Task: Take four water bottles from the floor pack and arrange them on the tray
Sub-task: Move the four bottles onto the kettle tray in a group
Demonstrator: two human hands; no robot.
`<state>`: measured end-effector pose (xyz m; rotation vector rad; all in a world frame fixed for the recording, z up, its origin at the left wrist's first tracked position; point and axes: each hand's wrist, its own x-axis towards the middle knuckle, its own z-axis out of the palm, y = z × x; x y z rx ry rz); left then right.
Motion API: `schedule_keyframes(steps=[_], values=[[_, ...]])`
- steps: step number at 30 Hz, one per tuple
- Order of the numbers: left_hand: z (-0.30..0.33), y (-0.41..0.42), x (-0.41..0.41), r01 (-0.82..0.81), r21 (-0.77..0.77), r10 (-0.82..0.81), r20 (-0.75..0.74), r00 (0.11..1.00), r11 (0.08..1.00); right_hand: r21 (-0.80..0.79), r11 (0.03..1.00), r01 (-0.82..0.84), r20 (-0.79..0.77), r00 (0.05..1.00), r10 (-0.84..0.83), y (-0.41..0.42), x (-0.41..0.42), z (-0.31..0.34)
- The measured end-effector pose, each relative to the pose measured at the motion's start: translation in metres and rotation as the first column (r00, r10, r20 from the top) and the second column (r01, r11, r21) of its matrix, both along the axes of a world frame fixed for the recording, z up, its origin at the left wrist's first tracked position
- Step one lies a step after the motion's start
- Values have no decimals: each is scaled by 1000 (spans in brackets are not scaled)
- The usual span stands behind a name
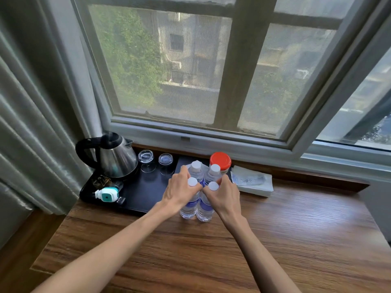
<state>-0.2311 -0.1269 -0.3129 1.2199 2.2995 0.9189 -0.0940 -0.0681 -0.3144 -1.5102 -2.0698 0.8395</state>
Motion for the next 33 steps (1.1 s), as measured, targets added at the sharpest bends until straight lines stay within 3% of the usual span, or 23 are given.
schedule_keyframes(steps=[9,16,21,27,33], values=[[-17,-10,-19,85,40,-86,44,995,996,16,1000,4,63,998,-5,-8,5,-17],[-58,-31,-28,112,-91,-100,123,987,990,-66,997,36,48,998,-33,-25,19,-54],[-80,-31,-19,138,-27,-130,205,970,990,-163,987,2,45,999,6,-27,21,-80],[-98,-30,-6,53,91,-80,322,944,994,-229,972,-51,-138,990,19,-20,18,-101],[-107,-29,0,-34,94,1,329,944,995,-252,967,-26,-253,967,-40,-19,19,-109]])
